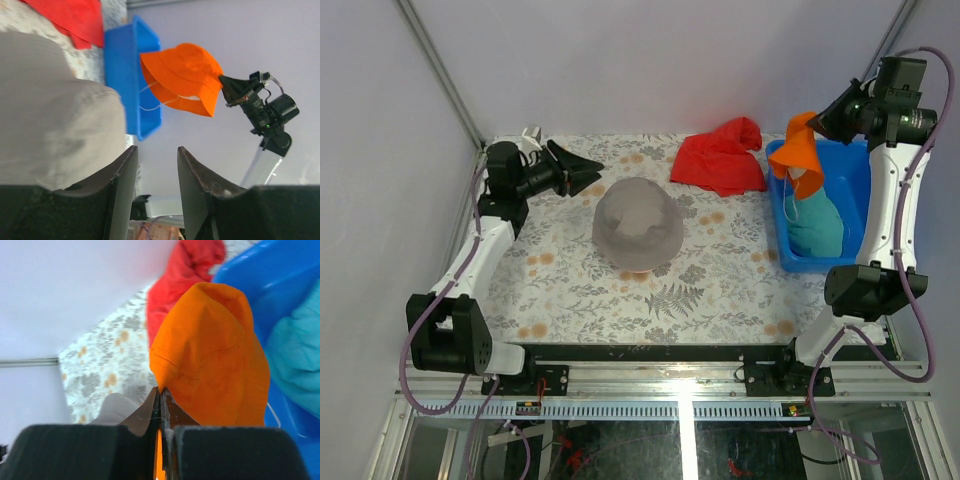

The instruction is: Stack the hats

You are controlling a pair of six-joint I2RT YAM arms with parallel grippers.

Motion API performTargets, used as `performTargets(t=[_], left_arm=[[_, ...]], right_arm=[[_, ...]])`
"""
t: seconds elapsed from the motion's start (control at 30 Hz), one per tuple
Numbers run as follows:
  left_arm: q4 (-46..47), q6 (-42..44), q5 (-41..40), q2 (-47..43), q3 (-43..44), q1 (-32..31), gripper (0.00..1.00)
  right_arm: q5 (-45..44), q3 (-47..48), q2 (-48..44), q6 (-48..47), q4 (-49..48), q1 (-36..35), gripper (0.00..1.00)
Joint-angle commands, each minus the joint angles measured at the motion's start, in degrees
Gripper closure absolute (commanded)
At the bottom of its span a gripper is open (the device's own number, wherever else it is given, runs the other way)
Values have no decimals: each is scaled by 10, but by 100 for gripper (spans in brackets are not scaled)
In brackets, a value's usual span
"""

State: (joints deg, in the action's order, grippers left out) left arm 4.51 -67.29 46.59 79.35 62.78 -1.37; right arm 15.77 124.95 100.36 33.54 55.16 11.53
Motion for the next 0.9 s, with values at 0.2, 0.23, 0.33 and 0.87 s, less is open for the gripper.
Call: performTargets(t=[0.2, 0.23, 0.33, 0.87], left_arm=[[192, -284, -68, -8, 49, -114, 49], [224, -326, -85, -7, 40, -129, 46], [321, -447, -139, 3, 15, -185, 44], [338, -554, -249, 111, 133, -318, 41]], right_arm=[[127, 51, -26, 163, -122, -69, 100], [135, 50, -27, 176, -136, -77, 100], [137, 50, -28, 199, -168, -103, 100], [132, 12, -70, 240, -260, -168, 100]])
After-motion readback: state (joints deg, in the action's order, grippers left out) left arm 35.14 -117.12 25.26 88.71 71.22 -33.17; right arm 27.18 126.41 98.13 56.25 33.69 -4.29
